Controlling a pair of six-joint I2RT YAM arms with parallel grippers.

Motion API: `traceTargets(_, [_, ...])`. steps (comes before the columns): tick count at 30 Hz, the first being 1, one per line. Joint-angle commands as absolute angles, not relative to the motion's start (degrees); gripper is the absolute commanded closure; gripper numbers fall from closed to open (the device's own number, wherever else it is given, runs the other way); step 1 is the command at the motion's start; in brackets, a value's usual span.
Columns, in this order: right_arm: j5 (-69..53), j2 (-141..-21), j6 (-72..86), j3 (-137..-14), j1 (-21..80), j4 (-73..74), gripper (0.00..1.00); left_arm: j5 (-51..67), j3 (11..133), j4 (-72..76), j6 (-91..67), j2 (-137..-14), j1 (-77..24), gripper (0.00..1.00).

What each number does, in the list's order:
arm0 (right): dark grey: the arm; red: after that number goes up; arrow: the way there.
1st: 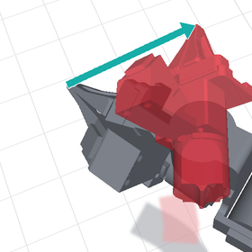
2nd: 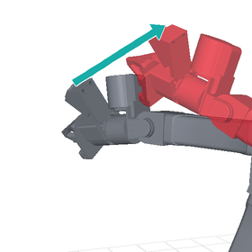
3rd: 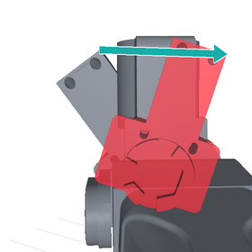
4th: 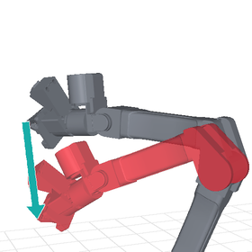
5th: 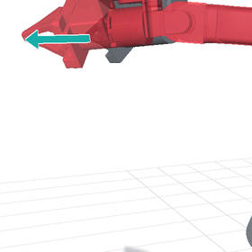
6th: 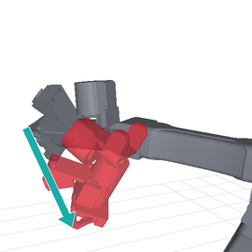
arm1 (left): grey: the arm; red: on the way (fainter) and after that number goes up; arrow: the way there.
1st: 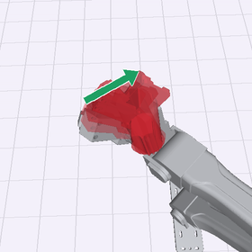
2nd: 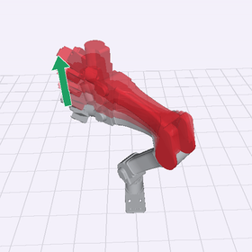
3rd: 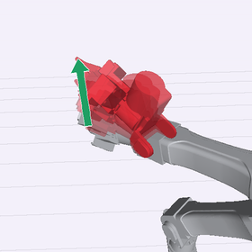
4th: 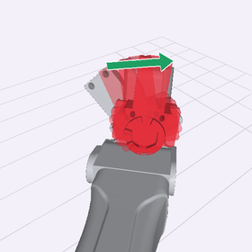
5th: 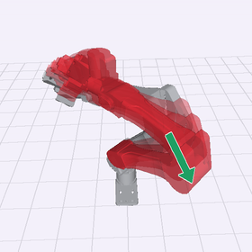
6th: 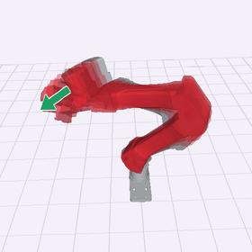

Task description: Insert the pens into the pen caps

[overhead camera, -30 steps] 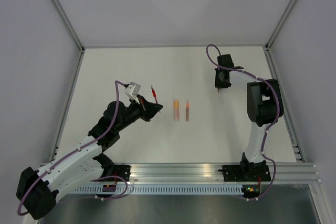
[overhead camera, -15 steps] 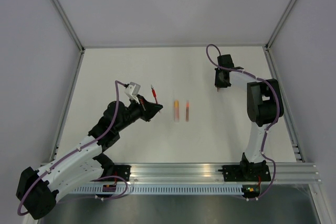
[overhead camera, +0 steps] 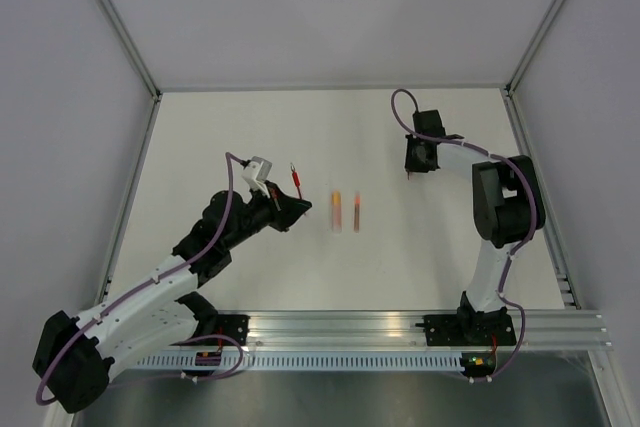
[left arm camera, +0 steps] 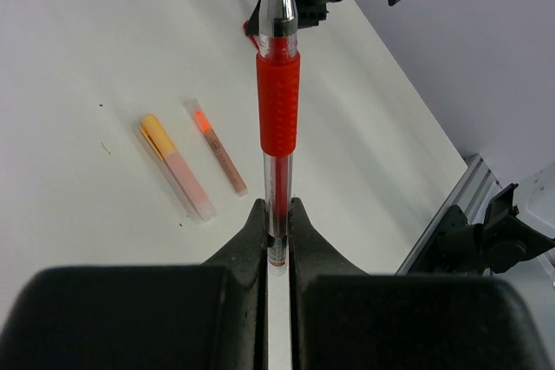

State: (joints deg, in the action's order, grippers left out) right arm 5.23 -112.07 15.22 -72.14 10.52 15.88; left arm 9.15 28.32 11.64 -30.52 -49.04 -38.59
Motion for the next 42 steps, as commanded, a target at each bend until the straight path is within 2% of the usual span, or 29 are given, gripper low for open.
traceTargets(1, [0.5,-106.1,18.2,-69.8,11.7,14.9,1.0,9.6,28.6,12.7,-29.4,-49.3,-38.6,0.98])
traceTargets(6, [-4.4,-101.3,21.3,-67.2,11.9,11.3,1.0,11.0,28.7,13.4,-29.1,-49.8,-38.6,0.98])
traceTargets(11, [-14.6,-91.5,27.6,-60.6,12.3,0.8,1.0,19.2,29.5,16.1,-28.6,-52.6,-38.6,0.98])
traceTargets(15, [-18.4,-83.7,30.3,-57.6,16.2,-5.8,1.0,26.8,30.5,19.4,-28.8,-55.9,-38.7,0.98])
traceTargets(22, [-15.6,-69.8,34.4,-55.7,30.5,-17.1,1.0,39.0,30.6,27.0,-31.5,-60.6,-38.6,0.98])
traceTargets(25, [-13.5,-66.5,36.3,-53.8,34.4,-22.1,1.0,39.9,30.6,27.9,-31.7,-60.7,-38.7,0.98])
traceTargets(42, [-8.5,-64.5,38.0,-47.7,45.5,-29.1,1.0,38.8,28.8,28.9,-31.6,-56.6,-38.7,0.98])
